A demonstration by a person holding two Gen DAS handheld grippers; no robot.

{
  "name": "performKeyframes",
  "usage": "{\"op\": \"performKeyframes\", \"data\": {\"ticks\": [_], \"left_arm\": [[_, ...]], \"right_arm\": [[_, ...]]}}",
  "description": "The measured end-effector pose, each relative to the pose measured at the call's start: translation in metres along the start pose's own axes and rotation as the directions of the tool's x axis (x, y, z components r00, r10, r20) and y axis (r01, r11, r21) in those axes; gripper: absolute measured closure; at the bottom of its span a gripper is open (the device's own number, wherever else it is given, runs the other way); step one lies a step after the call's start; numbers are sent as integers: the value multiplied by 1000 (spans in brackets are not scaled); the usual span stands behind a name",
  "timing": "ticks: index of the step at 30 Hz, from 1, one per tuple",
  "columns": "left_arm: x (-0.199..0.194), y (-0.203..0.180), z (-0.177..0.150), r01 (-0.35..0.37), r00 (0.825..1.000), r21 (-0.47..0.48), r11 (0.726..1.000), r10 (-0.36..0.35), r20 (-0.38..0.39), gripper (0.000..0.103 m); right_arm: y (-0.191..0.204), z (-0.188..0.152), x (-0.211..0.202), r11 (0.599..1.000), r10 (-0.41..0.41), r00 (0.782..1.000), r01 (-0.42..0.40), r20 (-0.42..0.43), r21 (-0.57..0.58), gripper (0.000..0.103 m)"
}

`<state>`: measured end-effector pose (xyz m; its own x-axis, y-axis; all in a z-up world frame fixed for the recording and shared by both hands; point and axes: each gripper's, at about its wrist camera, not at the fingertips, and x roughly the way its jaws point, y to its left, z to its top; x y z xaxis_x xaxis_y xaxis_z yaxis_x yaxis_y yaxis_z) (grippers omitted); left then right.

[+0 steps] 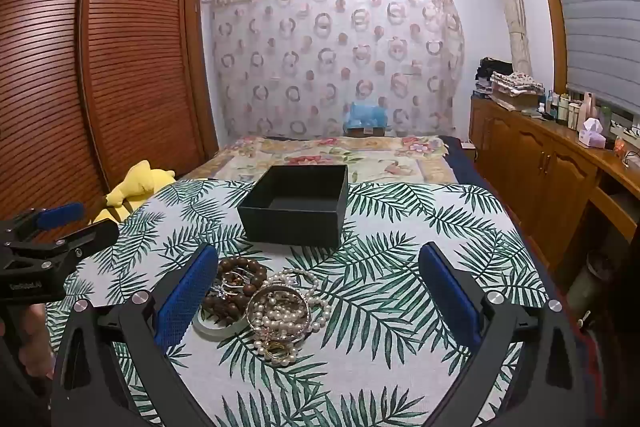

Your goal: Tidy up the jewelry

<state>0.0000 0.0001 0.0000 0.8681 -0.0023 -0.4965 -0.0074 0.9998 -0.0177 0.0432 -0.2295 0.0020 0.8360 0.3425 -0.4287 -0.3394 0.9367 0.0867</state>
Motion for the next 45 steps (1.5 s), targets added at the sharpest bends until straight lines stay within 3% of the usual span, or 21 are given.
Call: {"op": "performKeyframes", "data": {"ticks": [45], "left_arm": [[0,0,0,-2,1000,6,1000,2,7,8]], "right_arm": [[-1,-1,0,1000,4,1000,-4,5,4,3]]}}
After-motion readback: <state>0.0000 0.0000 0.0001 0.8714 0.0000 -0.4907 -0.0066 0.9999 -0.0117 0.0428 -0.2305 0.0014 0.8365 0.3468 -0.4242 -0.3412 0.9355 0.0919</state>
